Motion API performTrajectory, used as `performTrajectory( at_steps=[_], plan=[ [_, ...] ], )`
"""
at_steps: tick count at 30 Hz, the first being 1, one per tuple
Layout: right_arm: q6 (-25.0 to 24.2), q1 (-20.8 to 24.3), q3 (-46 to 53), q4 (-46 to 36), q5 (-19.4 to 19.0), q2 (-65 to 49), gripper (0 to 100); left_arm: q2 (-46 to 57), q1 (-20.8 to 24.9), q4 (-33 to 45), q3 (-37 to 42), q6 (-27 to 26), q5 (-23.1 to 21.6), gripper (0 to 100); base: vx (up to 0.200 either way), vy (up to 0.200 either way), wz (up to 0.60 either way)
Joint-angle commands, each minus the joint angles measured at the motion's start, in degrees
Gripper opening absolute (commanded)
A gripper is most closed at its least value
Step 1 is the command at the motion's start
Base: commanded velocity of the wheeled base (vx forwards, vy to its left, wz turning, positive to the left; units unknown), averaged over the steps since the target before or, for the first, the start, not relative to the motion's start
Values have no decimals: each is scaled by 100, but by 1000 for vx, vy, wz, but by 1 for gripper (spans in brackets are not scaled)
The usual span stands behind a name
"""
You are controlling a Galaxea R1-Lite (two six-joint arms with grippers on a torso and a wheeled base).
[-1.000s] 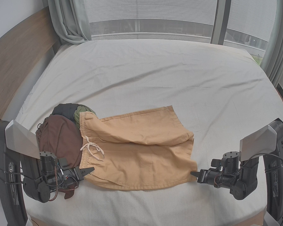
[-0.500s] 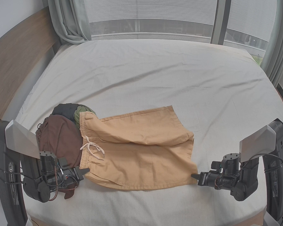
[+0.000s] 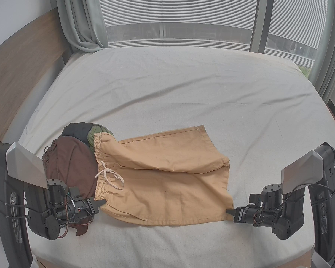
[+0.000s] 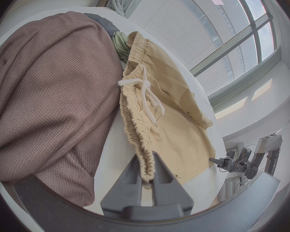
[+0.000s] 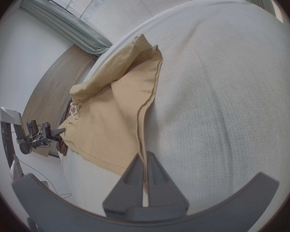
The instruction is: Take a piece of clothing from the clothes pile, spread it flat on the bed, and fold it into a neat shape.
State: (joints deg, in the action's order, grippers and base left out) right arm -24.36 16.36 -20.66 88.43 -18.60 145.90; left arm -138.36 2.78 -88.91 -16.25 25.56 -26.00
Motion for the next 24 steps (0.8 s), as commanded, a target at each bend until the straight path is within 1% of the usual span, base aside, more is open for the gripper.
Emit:
performTrajectory(
  at_steps=[1,3,4,24],
  plan=[
    [10,-1,-8,-1,-3,18,0,2,3,-4,-1,1,-1,0,0,0,0],
    [10,-1,1,-1,-3,18,0,2,3,-4,-1,1,-1,0,0,0,0],
    [10,-1,1,-1,-3,18,100,2,3,-4,-1,1,-1,0,0,0,0],
    [10,87,203,-1,-47,27,100,2,-5,-4,-10,1,-1,0,0,0,0]
  ],
)
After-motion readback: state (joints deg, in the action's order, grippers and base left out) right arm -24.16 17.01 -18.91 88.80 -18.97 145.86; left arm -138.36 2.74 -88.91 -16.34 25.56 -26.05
